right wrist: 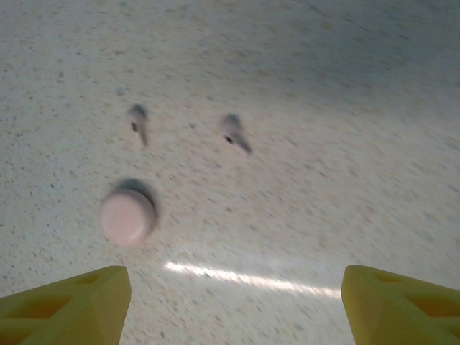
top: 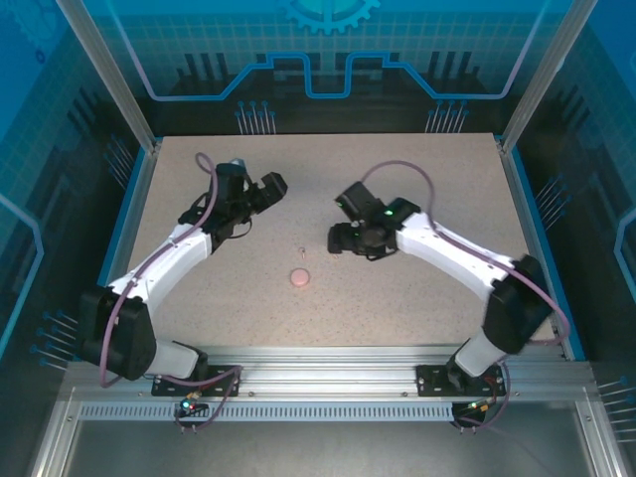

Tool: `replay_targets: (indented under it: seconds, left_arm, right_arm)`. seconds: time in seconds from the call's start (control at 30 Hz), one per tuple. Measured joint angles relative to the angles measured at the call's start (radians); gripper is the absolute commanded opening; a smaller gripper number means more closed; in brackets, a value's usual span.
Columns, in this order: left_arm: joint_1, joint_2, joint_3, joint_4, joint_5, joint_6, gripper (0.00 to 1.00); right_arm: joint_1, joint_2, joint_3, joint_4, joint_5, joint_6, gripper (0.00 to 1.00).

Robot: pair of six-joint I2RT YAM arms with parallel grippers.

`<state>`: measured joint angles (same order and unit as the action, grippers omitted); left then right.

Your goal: Insert the wireless bluetooth earbuds into the charging case

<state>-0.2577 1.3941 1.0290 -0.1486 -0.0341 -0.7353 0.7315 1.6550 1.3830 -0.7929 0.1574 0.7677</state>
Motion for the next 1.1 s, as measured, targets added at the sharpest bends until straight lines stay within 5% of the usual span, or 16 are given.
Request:
replay_targets:
  seconds: [0.47,1.1]
  left_arm:
    - [0.237,-0.065,-0.011,-0.011,0.115,-0.006,0.99]
    - [0.269,-0.108,-0.031,-0.056,0.141,0.011,0.99]
  right_arm:
    - [0.048,0.468,0.291,0.02,-0.103,-0.122,0.76]
    - [0.158,0.504,0.257,0.079,-0.174,-0.09,0.75]
